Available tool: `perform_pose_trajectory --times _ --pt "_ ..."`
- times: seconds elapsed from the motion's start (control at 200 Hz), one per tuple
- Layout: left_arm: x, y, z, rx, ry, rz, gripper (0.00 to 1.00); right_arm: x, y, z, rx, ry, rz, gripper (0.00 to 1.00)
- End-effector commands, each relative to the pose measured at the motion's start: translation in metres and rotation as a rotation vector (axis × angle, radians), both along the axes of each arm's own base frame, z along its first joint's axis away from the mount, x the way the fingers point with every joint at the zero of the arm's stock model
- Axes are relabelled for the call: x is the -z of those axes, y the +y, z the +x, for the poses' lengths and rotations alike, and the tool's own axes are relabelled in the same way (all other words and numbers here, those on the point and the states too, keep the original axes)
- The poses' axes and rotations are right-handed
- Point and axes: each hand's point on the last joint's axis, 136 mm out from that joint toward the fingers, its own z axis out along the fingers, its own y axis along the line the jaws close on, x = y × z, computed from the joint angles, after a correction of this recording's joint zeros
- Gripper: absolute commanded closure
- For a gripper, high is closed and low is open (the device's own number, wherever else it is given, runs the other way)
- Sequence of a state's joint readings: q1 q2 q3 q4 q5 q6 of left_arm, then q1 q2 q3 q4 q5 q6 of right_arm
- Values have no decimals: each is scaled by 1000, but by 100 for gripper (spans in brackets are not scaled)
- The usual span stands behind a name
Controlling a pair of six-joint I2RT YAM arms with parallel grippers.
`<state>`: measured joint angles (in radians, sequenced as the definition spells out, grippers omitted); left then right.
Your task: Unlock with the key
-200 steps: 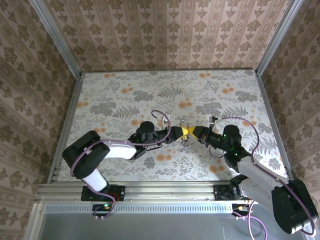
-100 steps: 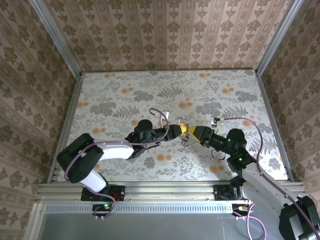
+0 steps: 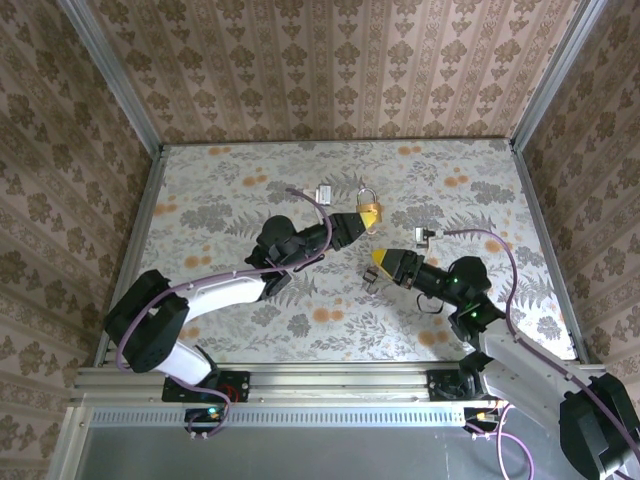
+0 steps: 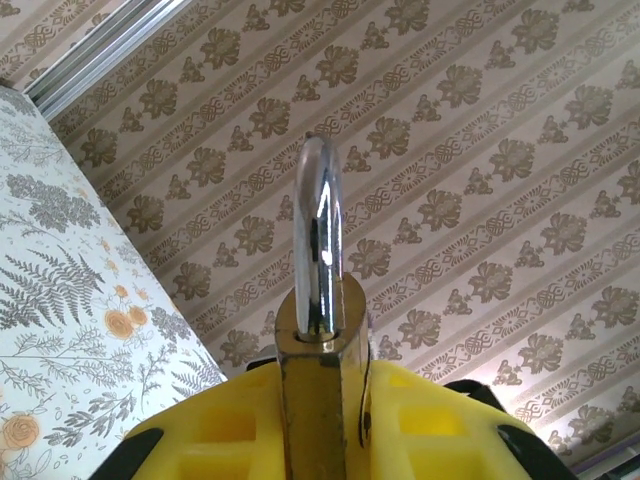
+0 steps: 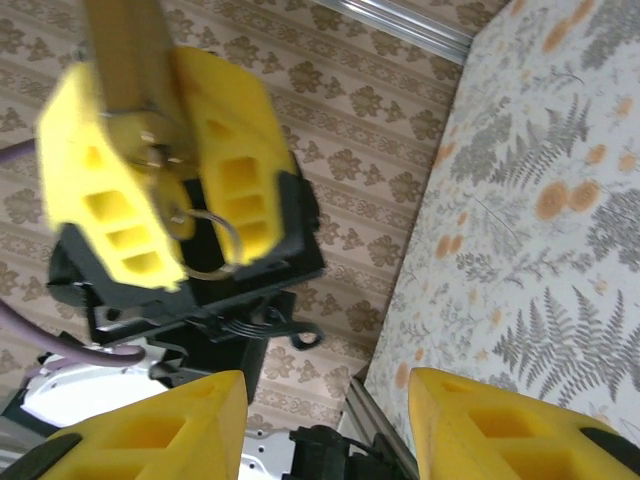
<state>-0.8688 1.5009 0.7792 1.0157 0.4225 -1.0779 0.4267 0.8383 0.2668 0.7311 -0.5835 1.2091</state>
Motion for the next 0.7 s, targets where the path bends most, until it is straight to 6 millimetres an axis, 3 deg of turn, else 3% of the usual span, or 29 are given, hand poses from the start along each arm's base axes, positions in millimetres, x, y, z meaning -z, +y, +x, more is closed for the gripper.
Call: perform_pose_trajectory --times 0.0,0.44,0.695 --pt "-23 4 -6 6 -62 -86 100 -40 -1 2 20 -114 65 55" --pt "-14 6 -9 7 -39 -106 100 -62 5 21 33 -153 120 62" --pt "-14 9 -11 4 -42 -122 100 -58 7 29 45 -124 122 80"
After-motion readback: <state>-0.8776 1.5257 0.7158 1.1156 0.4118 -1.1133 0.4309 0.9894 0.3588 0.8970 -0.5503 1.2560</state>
